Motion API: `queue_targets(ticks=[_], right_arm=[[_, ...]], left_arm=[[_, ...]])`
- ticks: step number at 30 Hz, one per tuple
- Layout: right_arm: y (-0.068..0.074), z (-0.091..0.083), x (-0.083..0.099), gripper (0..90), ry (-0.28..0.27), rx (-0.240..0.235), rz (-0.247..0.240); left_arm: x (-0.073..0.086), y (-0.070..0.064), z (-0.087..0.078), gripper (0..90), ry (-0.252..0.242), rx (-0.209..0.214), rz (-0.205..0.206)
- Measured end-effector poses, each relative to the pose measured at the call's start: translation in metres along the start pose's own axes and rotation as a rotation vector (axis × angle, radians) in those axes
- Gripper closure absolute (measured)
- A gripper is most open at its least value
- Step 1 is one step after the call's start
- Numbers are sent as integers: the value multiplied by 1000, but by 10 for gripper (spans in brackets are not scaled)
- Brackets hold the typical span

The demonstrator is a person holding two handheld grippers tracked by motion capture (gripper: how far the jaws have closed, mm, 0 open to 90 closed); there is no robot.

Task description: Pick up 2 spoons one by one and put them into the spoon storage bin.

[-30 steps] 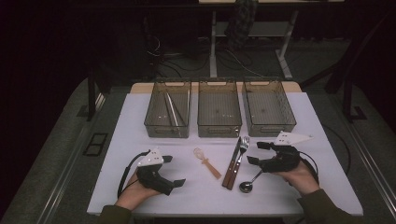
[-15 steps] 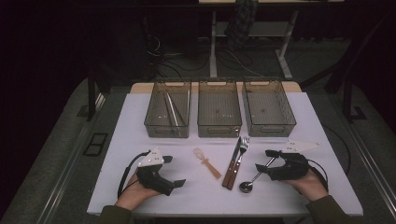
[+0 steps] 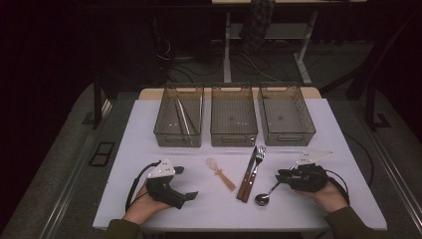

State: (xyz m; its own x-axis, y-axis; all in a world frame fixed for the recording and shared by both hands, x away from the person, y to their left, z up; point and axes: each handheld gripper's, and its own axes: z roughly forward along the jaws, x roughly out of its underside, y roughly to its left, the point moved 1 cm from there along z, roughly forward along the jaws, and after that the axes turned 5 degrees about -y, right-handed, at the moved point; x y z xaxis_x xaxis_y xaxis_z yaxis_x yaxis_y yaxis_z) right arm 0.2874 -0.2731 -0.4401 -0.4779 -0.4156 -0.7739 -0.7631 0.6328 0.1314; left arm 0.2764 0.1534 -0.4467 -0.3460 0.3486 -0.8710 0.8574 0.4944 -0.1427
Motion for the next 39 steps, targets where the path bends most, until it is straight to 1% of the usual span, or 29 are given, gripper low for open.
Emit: queue_targets(ticks=[1,6,8,15,20,23,27,39], right_arm=[[1,1,0,804,9,-6,-13],[2,8,0,897,43,-28,-34],[3,12,0,897,64,-32,-44],[6,21,0,897,115,-19,-79],[7,22,-1,897,124,-13,-95],[8,22,-2,897,138,-3,-113],[9,21,-2,898,150,3,-126],[8,11,3,898,180,13,-114]], left_arm=[[0,0,0,0,-1,0,1],[0,0,1,0,3,1,1],[0,0,1,0,4,-1,0],[0,0,1,0,3,3,1],[0,0,1,0,3,3,-1],[0,0,1,0,3,3,1],[0,0,1,0,3,4,0],[0,0,1,0,4,6,0]])
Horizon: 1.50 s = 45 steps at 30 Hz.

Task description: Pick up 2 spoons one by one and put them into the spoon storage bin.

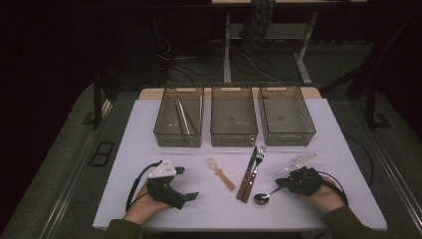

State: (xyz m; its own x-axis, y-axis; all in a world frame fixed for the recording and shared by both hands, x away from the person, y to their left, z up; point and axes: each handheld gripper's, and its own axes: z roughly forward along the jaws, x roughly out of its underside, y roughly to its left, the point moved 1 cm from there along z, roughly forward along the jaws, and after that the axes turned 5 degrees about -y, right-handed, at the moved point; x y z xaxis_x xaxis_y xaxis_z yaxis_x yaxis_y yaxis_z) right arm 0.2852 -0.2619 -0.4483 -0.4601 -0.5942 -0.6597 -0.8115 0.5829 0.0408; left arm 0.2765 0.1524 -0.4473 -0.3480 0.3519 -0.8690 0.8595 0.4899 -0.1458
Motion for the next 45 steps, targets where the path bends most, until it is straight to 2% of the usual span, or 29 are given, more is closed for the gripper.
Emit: queue_targets(ticks=[9,28,37,40,43,45], right_arm=[[2,-6,5,899,28,-7,1],[11,-22,22,899,49,-39,2],[13,-25,24,898,57,-49,2],[12,-26,23,860,40,-35,8],[9,-31,20,803,-32,-48,25],[8,-32,17,729,-80,-78,56]], left_arm=[[0,0,0,0,0,2,-1],[0,0,1,0,7,3,-3],[0,0,1,0,4,2,0],[0,-1,1,0,1,3,0],[0,0,1,0,4,3,1],[0,0,1,0,6,3,2]])
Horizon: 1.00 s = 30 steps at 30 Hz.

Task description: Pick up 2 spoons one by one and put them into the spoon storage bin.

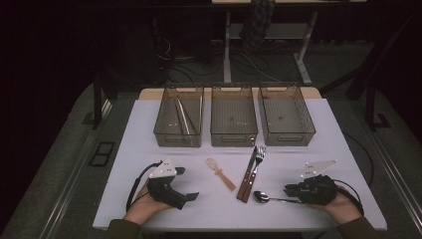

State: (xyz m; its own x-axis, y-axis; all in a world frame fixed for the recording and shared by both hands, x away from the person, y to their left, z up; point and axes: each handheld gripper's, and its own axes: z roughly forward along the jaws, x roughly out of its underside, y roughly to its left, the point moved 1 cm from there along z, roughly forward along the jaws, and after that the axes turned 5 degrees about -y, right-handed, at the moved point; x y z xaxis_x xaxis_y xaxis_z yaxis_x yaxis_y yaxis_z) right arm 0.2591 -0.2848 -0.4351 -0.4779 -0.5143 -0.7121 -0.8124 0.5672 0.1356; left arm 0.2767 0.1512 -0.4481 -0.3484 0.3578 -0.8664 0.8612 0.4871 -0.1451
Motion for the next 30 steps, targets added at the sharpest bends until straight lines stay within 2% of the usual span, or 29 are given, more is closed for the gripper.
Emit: queue_targets(ticks=[2,4,8,10,12,14,21,30], right_arm=[[2,2,-3,676,-29,-32,16],[4,5,-5,617,-49,-56,12],[7,14,-10,517,-68,-96,22],[9,18,-13,481,-82,-97,23],[11,22,-16,481,-90,-123,14],[14,26,-21,437,-92,-113,-6],[19,40,-33,425,-103,-128,-33],[21,45,-24,442,-64,-133,-35]], left_arm=[[0,0,0,0,0,-1,1],[0,0,0,0,1,-1,1],[0,0,0,0,3,-1,1],[0,0,0,0,2,0,1],[0,0,0,0,3,0,1],[0,0,1,0,3,-1,-1],[0,-1,0,0,-17,20,-9],[0,-2,1,0,-3,17,-2]])
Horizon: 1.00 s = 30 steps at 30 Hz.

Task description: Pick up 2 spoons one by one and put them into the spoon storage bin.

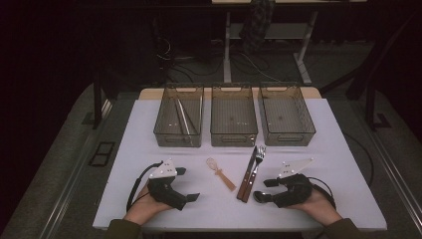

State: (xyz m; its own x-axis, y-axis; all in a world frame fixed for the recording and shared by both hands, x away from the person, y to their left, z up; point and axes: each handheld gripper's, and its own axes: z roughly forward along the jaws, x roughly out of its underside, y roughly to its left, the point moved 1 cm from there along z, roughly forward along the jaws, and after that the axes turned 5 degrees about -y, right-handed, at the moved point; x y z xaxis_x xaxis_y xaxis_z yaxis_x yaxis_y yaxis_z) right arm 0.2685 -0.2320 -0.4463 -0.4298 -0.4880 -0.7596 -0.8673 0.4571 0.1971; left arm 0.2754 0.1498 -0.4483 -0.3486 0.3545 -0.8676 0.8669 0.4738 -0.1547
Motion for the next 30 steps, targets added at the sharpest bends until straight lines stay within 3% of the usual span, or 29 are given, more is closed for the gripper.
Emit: queue_targets(ticks=[14,23,30], right_arm=[[3,6,3,522,53,7,-47],[10,9,6,545,79,39,-119],[11,9,6,564,83,37,-152]], left_arm=[[0,0,0,0,2,3,2],[0,0,0,0,2,2,2],[0,-1,1,0,2,3,3]])
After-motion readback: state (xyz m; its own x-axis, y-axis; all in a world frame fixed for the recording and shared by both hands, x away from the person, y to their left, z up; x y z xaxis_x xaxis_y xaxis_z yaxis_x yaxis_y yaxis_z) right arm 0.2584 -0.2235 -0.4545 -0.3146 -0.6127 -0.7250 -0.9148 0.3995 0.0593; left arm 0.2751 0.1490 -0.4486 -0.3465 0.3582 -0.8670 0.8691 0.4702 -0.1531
